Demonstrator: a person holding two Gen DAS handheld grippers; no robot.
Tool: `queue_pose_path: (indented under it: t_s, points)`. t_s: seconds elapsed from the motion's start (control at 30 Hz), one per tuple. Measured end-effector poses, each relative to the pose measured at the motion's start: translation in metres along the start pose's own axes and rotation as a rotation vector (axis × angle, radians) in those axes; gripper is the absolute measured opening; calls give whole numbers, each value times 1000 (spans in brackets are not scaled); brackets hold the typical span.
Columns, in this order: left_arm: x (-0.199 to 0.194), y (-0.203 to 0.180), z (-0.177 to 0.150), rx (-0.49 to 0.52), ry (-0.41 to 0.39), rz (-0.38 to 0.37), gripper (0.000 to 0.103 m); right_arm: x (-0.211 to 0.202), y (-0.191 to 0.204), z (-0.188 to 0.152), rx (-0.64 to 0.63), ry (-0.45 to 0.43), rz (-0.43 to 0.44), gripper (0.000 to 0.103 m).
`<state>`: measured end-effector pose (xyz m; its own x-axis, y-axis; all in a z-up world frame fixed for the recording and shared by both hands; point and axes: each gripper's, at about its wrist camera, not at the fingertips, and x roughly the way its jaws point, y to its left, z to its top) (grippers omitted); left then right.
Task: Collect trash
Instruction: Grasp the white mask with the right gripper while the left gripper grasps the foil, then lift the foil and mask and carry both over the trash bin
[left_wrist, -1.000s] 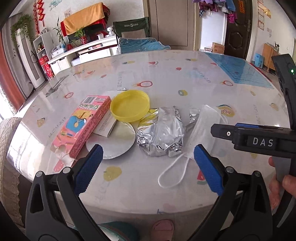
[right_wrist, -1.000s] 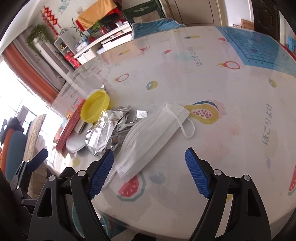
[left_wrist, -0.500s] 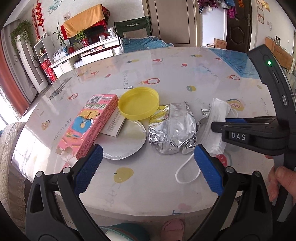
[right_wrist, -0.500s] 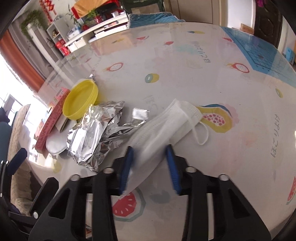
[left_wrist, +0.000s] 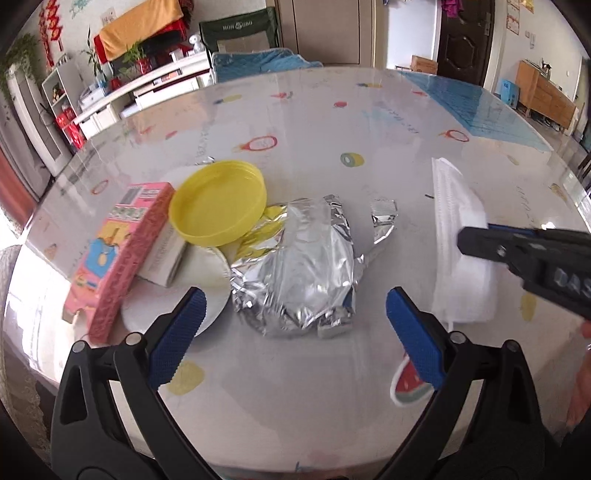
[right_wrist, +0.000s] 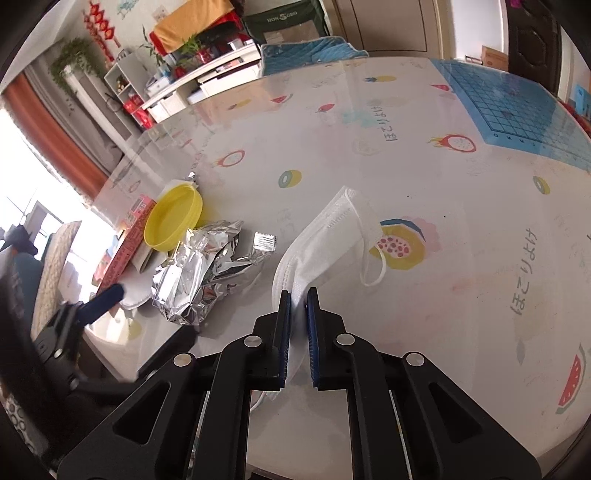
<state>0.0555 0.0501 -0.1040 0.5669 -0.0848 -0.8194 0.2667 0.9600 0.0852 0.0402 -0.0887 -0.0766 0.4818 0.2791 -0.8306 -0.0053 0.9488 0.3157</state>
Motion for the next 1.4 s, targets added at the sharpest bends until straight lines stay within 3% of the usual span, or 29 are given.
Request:
queue_pose_path:
  t_s: [0.07,0.17,0.33,0.6,0.97,1.4]
  points:
    - [10,-1,4,-4,32,-39,71,0,-3,-1,-1,1,9,10]
    - [13,0,6,-11,27,-47,65,-1,-9,-2,1,-4,13,11]
    - [6,6,2,-44,-8,-70,38,-5,-10,-5,2,-13,20,11]
    - [-28,5,-2,-30,-76,-82,31,-25,-10,-7,9,-45,36,11]
    - [-97,-5,-14,91,-191,24,30,-77,10,-15,-35,-95,62,10]
    - [-178,10,-33,108,-318,109,30,-142,58,-35,-126,-152,88,10]
